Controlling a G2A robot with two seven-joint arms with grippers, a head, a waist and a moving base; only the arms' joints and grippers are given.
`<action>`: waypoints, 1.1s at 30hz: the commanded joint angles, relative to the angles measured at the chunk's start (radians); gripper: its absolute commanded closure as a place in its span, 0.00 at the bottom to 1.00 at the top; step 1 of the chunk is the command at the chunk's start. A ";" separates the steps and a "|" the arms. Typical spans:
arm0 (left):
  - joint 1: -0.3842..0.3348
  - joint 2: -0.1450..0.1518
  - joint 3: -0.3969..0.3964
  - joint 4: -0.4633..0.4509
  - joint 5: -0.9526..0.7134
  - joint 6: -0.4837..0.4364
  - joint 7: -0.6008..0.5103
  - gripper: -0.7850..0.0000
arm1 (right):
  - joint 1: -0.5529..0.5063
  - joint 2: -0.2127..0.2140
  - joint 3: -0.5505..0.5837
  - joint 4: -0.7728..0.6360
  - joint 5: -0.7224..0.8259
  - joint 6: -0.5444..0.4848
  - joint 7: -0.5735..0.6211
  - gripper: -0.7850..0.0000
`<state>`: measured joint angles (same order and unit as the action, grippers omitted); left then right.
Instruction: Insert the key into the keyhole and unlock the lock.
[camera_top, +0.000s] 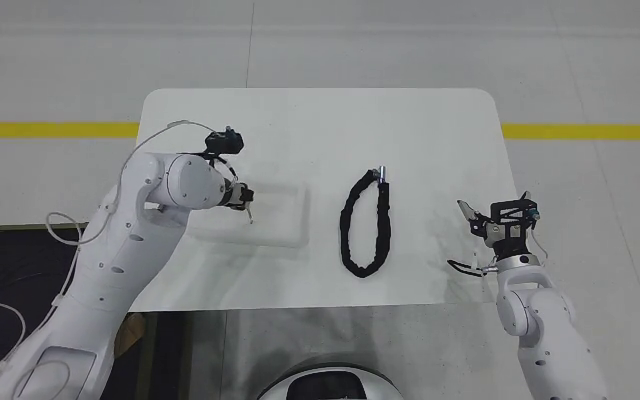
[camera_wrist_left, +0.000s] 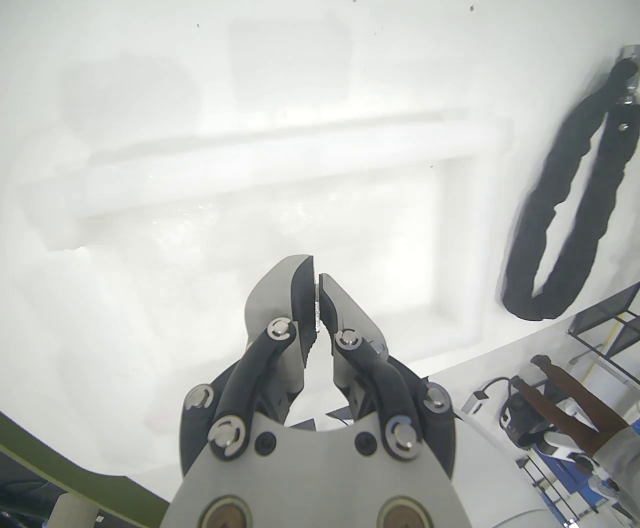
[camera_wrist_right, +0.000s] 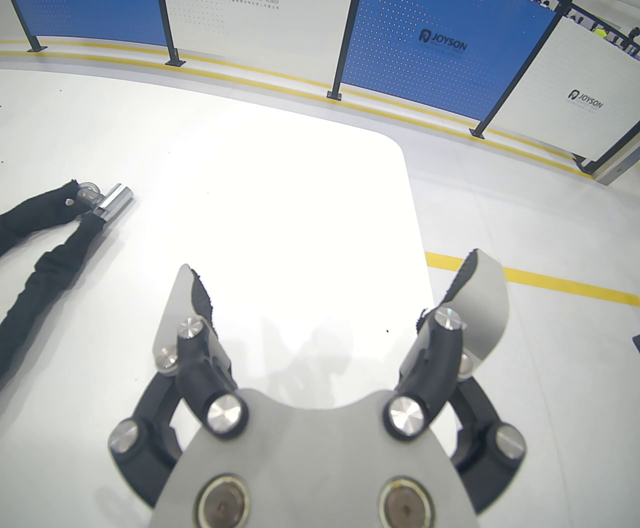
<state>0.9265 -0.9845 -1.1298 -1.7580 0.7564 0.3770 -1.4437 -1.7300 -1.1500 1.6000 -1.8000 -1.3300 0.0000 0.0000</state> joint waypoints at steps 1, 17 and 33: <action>0.031 0.007 -0.029 -0.035 0.002 0.031 0.031 1.00 | 0.000 0.000 0.000 0.000 0.000 0.000 0.000 0.00; 0.378 -0.009 -0.455 0.007 -0.873 -0.297 0.497 1.00 | 0.000 0.000 0.000 0.000 0.000 0.000 0.000 0.00; 0.418 -0.012 -0.465 0.043 -0.932 -0.366 0.523 1.00 | 0.000 0.000 0.000 0.000 0.000 0.000 0.000 0.00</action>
<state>1.3449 -0.9963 -1.5945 -1.7146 -0.1751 0.0115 -0.9210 -1.7300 -1.1500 1.6000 -1.8000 -1.3300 0.0000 0.0000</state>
